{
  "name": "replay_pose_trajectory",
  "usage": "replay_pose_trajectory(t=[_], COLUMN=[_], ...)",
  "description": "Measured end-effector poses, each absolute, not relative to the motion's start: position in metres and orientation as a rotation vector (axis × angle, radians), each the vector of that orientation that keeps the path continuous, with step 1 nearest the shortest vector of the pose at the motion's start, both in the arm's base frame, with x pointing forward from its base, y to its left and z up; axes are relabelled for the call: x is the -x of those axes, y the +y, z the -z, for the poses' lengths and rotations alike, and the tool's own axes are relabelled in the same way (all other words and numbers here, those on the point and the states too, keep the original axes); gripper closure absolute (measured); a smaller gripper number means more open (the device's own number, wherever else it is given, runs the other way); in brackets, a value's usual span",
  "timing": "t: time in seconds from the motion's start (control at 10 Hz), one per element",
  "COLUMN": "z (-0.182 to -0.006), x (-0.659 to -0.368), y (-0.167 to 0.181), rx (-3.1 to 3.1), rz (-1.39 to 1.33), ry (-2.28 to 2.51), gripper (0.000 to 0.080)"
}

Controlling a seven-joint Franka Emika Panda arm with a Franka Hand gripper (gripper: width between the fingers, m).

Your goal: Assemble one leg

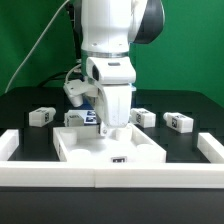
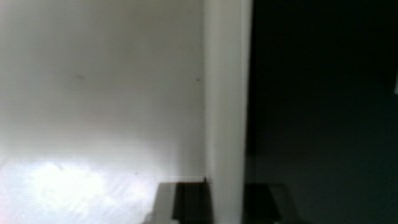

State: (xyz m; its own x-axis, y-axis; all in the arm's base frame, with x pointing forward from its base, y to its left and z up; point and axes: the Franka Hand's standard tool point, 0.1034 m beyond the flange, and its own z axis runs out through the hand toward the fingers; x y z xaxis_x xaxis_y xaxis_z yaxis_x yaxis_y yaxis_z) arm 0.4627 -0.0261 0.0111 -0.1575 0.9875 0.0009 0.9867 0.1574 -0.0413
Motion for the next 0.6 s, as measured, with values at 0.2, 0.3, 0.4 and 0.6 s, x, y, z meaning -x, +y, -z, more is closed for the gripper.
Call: replay_pose_trajectory(t=[0.2, 0.3, 0.4, 0.6], z=[-0.011, -0.011, -0.010, -0.011], x=[-0.464, -0.464, -0.466, -0.473], y=[0.010, 0.021, 0.032, 0.054], rx=[2.143, 2.170, 2.189, 2.204], rz=[-0.008, -0.003, 0.001, 0.019], ry=[-2.265, -2.238, -2.220, -2.205], gripper=[0.0739, 0.0739, 0.0739, 0.0739])
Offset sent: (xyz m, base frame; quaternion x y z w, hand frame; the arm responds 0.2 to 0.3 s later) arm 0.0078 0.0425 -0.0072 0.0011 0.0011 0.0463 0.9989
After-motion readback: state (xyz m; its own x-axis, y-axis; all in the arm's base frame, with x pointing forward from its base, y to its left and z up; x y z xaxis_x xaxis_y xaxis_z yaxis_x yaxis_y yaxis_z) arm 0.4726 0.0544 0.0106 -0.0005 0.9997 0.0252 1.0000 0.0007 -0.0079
